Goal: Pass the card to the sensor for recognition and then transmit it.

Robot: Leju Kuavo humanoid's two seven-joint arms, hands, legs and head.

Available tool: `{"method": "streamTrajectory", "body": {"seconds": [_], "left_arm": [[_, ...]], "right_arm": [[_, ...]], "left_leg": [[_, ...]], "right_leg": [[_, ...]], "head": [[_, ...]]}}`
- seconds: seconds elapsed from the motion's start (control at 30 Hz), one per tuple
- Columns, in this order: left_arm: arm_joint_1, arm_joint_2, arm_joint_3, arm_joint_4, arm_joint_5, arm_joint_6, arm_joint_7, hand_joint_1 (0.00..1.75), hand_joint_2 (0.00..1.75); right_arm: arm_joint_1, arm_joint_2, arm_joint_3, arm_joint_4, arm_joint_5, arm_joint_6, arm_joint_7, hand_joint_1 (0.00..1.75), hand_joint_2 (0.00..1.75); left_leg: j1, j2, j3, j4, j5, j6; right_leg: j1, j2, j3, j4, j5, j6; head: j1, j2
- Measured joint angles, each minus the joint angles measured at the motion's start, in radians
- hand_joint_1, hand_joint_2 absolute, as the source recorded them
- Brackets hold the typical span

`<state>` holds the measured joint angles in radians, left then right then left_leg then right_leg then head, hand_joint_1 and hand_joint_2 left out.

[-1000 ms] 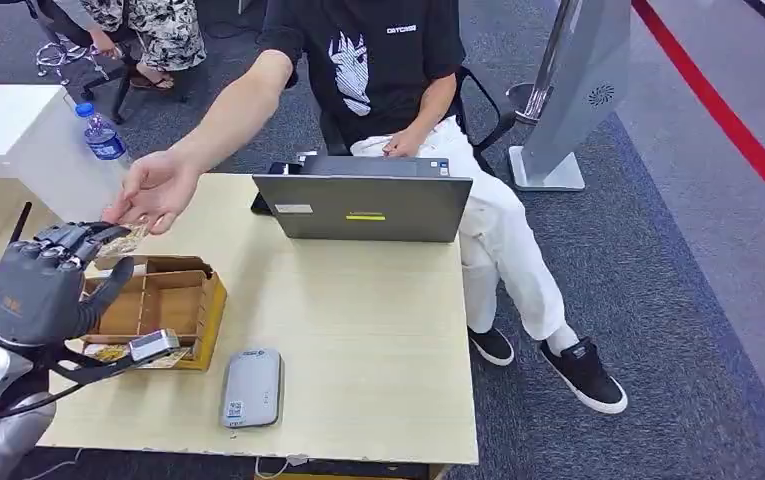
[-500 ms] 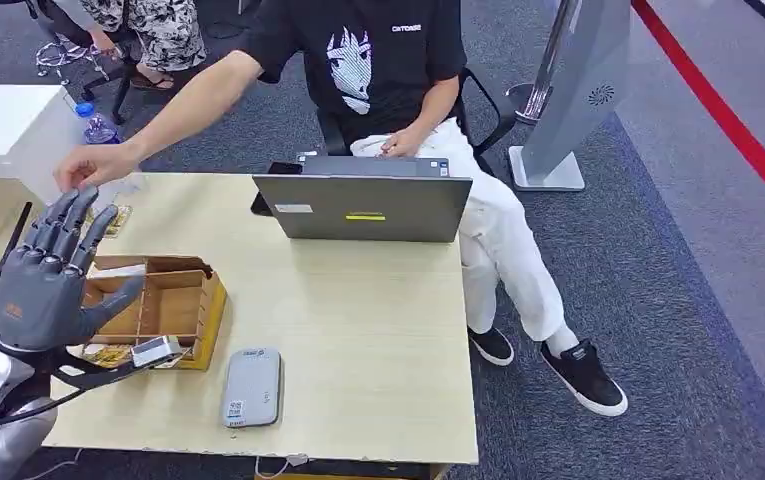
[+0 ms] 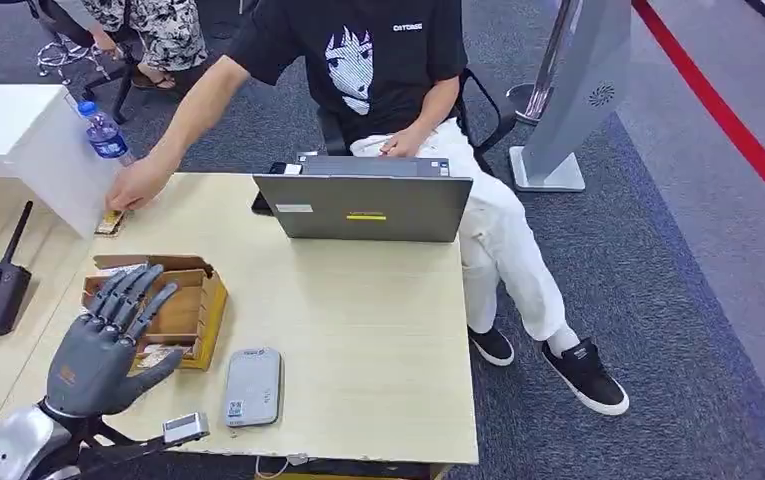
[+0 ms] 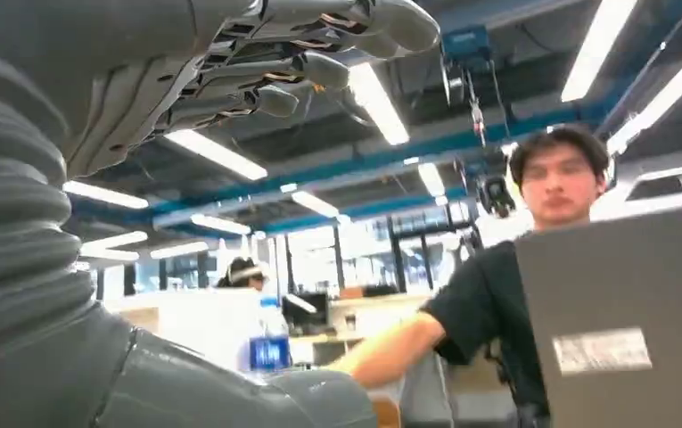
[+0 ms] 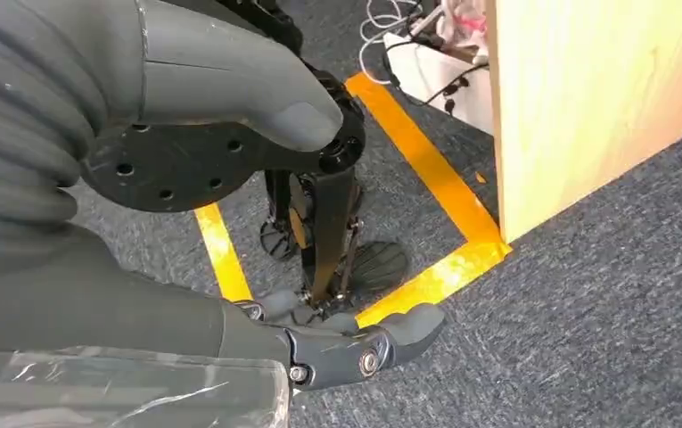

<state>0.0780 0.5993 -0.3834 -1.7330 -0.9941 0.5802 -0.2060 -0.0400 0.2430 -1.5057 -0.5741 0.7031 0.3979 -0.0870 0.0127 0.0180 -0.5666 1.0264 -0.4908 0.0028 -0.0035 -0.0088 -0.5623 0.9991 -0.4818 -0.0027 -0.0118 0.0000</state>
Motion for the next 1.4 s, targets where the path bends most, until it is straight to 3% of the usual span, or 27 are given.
{"method": "streamTrajectory", "body": {"seconds": [0.27, 0.53, 0.83, 1.4], "left_arm": [[0.098, 0.004, -0.005, 0.008, 0.032, -0.002, 0.080, 0.00, 1.75], [0.123, 0.013, -0.005, 0.094, 0.043, -0.005, 0.144, 0.00, 1.75], [0.111, 0.011, -0.005, 0.178, 0.051, -0.032, 0.147, 0.00, 1.75], [-0.005, -0.013, -0.022, 0.306, -0.056, -0.040, 0.107, 0.00, 1.75]], "right_arm": [[0.008, 0.015, -0.007, -0.049, 0.006, 0.027, 0.030, 0.00, 1.75], [0.009, 0.017, -0.018, -0.055, 0.025, 0.022, 0.034, 0.00, 1.75], [0.008, 0.017, -0.024, -0.055, 0.041, 0.018, 0.029, 0.00, 1.75], [0.006, -0.002, -0.024, -0.001, 0.079, -0.019, -0.015, 0.00, 1.75]], "left_leg": [[0.000, 0.000, 0.000, 0.000, 0.000, 0.000], [0.000, 0.000, 0.000, 0.000, 0.000, 0.000], [0.000, -0.001, 0.000, 0.000, 0.000, 0.000], [0.000, 0.000, 0.000, 0.000, 0.000, 0.000]], "right_leg": [[0.000, 0.000, 0.000, 0.000, 0.000, 0.000], [0.000, 0.000, 0.000, 0.000, 0.000, 0.000], [0.000, -0.001, 0.000, 0.000, 0.000, 0.000], [0.000, 0.000, 0.000, 0.000, 0.000, 0.000]], "head": [[0.000, 0.000], [0.000, 0.000], [0.000, 0.000], [0.000, 0.000]]}}
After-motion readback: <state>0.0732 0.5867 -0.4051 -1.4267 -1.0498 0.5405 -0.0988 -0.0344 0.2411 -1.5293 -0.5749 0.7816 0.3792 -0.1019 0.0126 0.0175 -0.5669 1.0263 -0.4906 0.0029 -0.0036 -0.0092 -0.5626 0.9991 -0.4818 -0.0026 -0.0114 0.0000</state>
